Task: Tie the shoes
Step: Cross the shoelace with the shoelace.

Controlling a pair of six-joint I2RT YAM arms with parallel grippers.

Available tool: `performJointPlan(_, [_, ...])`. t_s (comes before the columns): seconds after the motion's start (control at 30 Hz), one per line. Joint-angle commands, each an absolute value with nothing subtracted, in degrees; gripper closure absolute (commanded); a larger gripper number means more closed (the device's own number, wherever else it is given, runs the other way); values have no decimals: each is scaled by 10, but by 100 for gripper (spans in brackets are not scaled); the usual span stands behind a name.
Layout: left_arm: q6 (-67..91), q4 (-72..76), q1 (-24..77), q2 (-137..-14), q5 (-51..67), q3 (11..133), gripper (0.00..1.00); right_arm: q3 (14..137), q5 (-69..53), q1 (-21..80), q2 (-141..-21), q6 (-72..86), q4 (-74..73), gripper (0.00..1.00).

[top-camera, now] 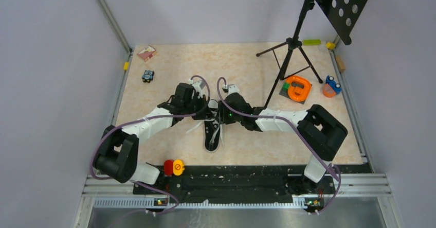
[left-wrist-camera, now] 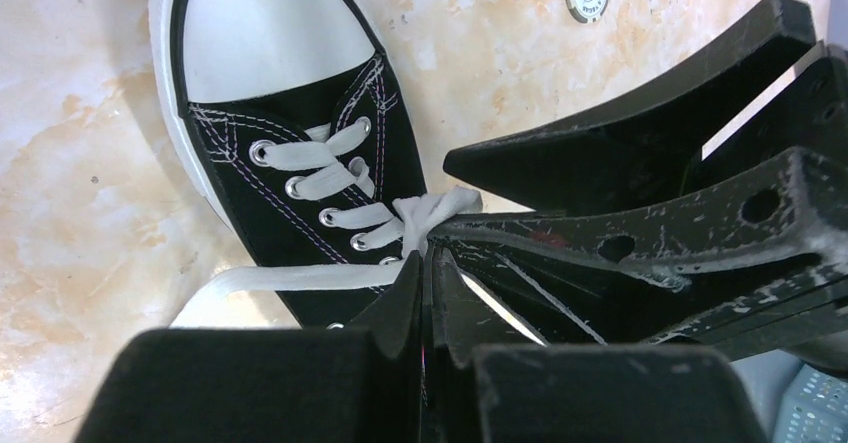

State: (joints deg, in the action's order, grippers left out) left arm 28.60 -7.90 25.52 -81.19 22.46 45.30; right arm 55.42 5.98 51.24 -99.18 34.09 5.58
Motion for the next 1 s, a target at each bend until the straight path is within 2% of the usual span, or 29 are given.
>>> performJointPlan(0.0, [284, -63, 252, -800, 243, 445, 100, 591, 70, 505, -986, 334, 62, 60])
performJointPlan(0.33, [288, -58, 252, -806, 244, 445, 100, 576, 49, 501, -960, 331, 50, 54])
performJointPlan(0.5, [287, -61, 252, -805, 242, 447, 100, 565, 49, 501, -960, 337, 54, 55])
performJointPlan(0.63, [287, -63, 252, -803, 242, 449, 100, 560, 61, 500, -960, 341, 56, 66])
performJointPlan(0.7, [287, -63, 252, -802, 243, 450, 100, 561, 63, 498, -963, 341, 59, 81])
performJointPlan(0.77, [287, -63, 252, -801, 244, 452, 100, 563, 63, 497, -966, 342, 60, 90])
performJointPlan(0.97, [297, -60, 252, -801, 263, 452, 100, 567, 58, 497, -974, 339, 64, 95])
